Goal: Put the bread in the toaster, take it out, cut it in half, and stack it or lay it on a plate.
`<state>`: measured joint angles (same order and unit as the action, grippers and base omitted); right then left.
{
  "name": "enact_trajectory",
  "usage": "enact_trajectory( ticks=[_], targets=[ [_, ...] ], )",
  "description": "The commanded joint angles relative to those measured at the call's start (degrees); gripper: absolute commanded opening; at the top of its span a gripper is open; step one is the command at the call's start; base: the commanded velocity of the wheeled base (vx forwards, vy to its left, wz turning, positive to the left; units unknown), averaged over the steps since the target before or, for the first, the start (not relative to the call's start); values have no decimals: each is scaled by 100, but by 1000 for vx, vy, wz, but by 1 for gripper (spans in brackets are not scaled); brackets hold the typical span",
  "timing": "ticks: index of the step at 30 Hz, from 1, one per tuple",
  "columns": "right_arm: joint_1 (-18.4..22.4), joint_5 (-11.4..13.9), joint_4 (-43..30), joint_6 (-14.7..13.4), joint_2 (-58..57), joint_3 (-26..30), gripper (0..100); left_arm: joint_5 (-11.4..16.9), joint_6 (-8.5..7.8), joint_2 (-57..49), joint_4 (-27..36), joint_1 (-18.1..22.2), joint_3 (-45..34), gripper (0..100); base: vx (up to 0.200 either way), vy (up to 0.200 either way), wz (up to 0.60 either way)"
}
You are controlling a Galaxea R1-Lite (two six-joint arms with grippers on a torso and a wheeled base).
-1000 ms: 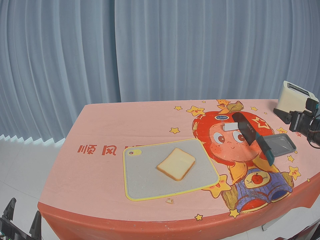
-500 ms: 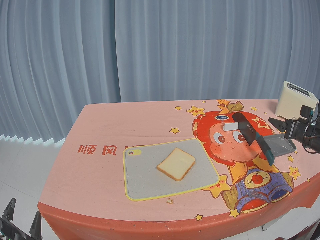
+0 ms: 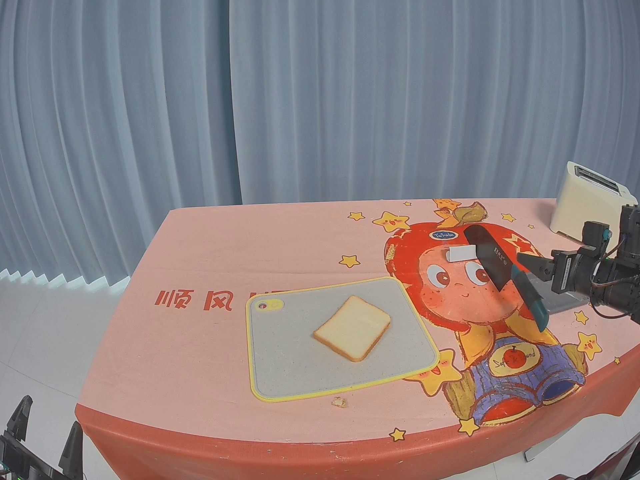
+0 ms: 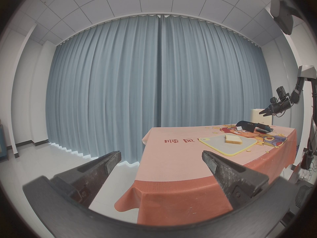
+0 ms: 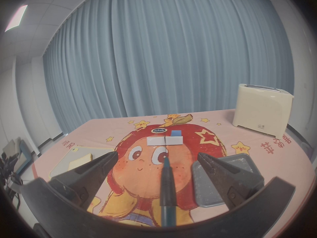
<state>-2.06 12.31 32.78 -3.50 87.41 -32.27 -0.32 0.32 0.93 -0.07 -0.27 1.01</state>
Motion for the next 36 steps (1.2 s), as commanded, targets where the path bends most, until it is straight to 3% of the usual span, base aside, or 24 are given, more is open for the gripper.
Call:
enact_trajectory(
  ticks=[1,18,36],
  targets=[
    [-154,34,-17,60,163,28,100,-3,3,-14,-1,0,-101,100,0,0,0],
    [-110,34,18,315,1059,-16,100,-3,3,-14,-1,0,-101,100,0,0,0],
    [-58,-18,9,332,1340,-315,100,-3,3,-14,-1,0,-101,100,0,0,0]
  ],
)
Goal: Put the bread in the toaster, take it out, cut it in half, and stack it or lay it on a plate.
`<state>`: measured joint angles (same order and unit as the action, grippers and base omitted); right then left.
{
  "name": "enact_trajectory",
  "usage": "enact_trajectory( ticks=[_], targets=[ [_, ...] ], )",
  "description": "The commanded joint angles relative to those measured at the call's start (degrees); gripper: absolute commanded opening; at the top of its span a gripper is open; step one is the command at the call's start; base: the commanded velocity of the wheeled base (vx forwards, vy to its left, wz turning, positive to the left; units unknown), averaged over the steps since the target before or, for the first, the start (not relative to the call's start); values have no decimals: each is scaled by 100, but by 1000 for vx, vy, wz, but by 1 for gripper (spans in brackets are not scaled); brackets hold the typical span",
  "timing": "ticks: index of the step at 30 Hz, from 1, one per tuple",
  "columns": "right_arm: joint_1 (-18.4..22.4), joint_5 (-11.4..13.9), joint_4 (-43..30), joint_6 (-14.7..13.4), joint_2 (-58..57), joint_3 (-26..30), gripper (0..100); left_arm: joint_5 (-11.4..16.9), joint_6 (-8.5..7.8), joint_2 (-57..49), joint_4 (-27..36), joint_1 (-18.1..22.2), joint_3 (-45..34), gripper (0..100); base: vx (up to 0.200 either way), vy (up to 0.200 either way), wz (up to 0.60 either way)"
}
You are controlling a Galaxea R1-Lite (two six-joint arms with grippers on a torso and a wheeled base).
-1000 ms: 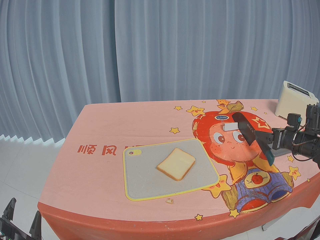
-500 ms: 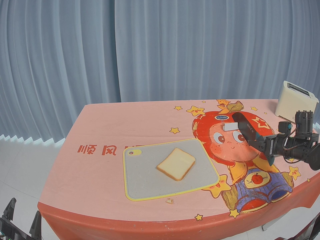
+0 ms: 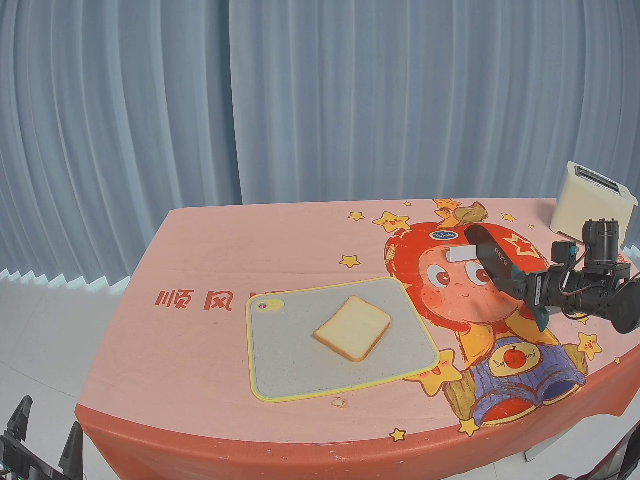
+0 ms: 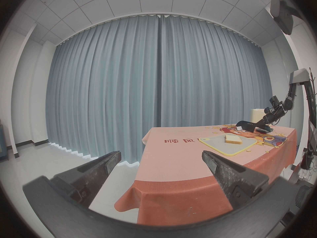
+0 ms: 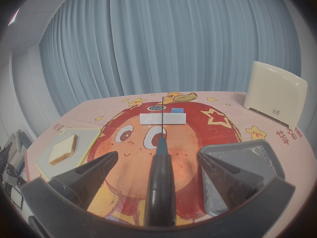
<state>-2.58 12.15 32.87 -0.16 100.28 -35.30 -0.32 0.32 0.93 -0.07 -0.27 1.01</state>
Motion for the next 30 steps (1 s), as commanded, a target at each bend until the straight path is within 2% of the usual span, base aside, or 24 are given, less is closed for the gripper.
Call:
enact_trajectory(
  ticks=[1,6,24,25,30],
  targets=[
    [-5,-3,1,-2,53,-12,100,-3,3,-14,-1,0,-101,100,0,0,0],
    [12,-3,18,77,132,6,100,-3,3,-14,-1,0,-101,100,0,0,0],
    [12,-20,9,77,141,-3,100,-3,3,-14,-1,0,-101,100,0,0,0],
    [12,-29,1,77,141,-3,0,-3,3,-14,-1,0,-101,100,0,0,0],
    [4,-46,1,77,150,50,0,-3,3,-14,-1,0,-101,100,0,0,0]
  ],
)
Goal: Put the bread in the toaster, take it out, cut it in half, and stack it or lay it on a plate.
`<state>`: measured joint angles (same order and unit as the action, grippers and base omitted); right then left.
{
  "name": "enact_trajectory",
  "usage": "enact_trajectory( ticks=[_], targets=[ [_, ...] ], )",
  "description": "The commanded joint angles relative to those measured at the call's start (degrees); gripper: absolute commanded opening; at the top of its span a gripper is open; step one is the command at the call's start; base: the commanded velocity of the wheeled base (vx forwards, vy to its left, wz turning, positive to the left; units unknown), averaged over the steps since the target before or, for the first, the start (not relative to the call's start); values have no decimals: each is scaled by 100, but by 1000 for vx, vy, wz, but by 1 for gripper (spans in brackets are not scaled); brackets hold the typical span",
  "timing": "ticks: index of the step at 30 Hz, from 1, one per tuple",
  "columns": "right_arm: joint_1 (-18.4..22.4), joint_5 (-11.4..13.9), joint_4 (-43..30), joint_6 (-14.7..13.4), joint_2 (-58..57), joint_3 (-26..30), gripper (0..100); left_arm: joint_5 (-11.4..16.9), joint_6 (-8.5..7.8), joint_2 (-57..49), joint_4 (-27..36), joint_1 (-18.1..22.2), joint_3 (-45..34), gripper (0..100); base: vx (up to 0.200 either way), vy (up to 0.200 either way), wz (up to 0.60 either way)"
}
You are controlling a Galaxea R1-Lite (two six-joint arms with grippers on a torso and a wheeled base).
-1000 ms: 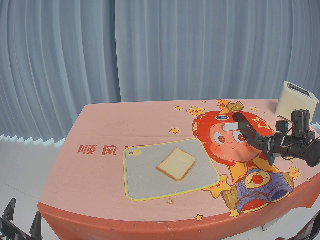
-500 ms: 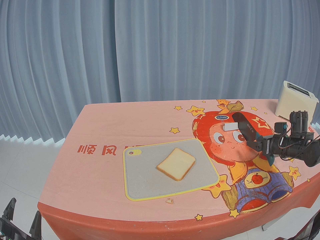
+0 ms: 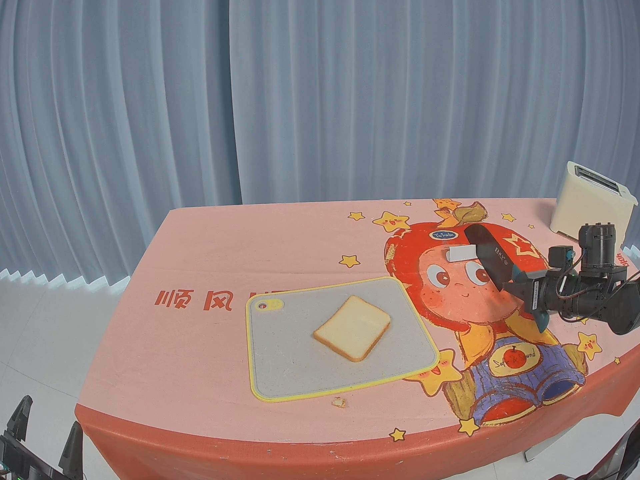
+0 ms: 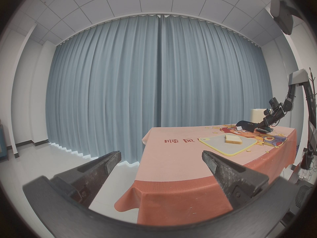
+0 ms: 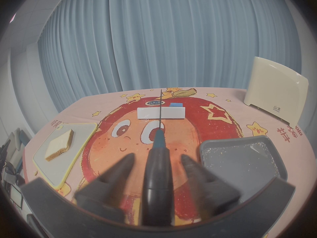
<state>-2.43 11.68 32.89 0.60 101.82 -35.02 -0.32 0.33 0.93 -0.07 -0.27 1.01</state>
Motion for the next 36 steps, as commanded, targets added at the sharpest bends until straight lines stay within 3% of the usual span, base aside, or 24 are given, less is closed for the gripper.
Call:
enact_trajectory(
  ticks=[1,16,26,36],
  targets=[
    [-12,1,-2,2,-13,13,0,-3,2,-14,-1,0,-101,100,0,0,0],
    [-4,10,16,-33,-268,39,0,-3,2,-14,-1,0,-101,100,0,0,0],
    [5,-113,77,-297,-496,127,0,-3,2,-14,-1,0,-101,100,0,0,0],
    [40,-122,24,-306,-1102,233,0,-3,-7,-14,-1,0,-101,100,0,0,0]
  ],
)
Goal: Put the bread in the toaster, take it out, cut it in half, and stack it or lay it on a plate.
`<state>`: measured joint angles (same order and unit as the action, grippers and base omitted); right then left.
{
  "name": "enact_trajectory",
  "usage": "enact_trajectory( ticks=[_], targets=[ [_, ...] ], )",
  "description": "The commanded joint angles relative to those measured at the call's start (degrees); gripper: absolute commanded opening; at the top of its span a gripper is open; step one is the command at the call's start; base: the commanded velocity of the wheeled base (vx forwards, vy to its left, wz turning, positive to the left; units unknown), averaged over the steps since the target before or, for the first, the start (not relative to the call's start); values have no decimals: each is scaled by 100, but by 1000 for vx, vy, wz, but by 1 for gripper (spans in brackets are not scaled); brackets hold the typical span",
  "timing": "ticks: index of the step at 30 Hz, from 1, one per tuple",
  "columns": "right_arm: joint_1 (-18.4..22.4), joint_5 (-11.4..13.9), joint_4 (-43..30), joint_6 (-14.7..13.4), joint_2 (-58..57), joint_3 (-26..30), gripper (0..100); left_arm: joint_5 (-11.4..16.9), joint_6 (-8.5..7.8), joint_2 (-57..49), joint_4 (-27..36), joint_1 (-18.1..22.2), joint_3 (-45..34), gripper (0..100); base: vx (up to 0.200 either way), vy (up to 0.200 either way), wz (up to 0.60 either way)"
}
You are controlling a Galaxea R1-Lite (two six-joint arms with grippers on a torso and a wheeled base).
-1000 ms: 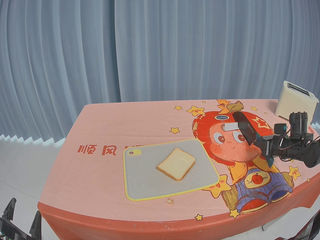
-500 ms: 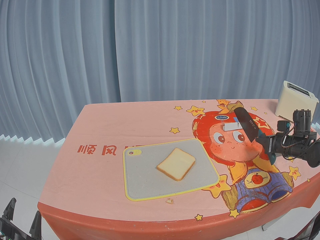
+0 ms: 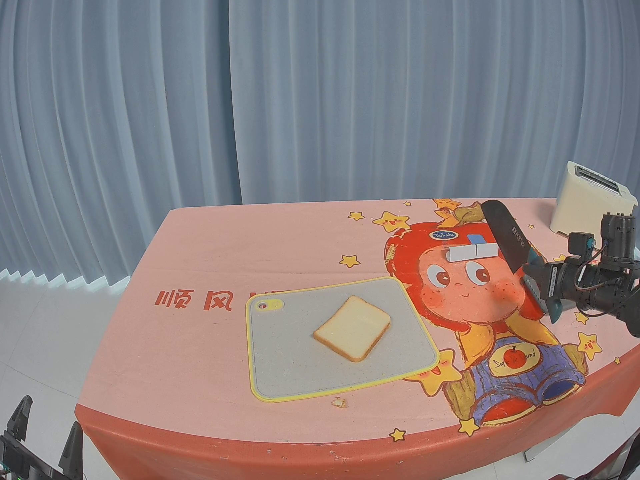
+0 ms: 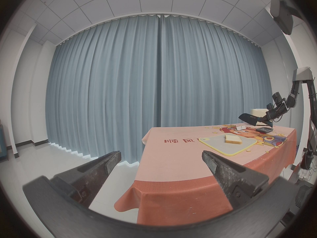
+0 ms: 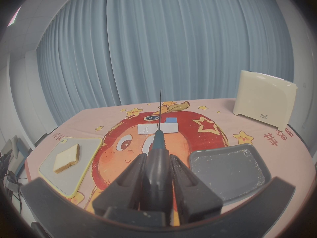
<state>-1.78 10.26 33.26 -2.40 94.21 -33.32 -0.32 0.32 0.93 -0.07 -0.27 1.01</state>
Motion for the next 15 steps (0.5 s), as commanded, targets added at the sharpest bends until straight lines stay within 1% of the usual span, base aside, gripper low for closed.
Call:
enact_trajectory(
  ticks=[1,2,4,7,11,15],
  targets=[
    [-33,11,5,3,-403,115,0,-3,-5,-14,-1,0,-101,100,0,0,0],
    [-42,11,23,3,-421,141,0,-3,-5,-14,-1,0,-101,100,0,0,0],
    [-94,90,23,3,-518,247,0,-3,-5,-14,-1,0,-101,100,0,0,0],
    [-244,63,32,-15,-614,387,0,-3,3,-14,-1,0,-101,100,0,0,0],
    [-261,2,76,12,-755,440,0,-3,3,-14,-1,0,-101,100,0,0,0],
    [-270,55,-109,-6,-1221,466,0,-3,3,-14,-1,0,-101,100,0,0,0]
  ],
)
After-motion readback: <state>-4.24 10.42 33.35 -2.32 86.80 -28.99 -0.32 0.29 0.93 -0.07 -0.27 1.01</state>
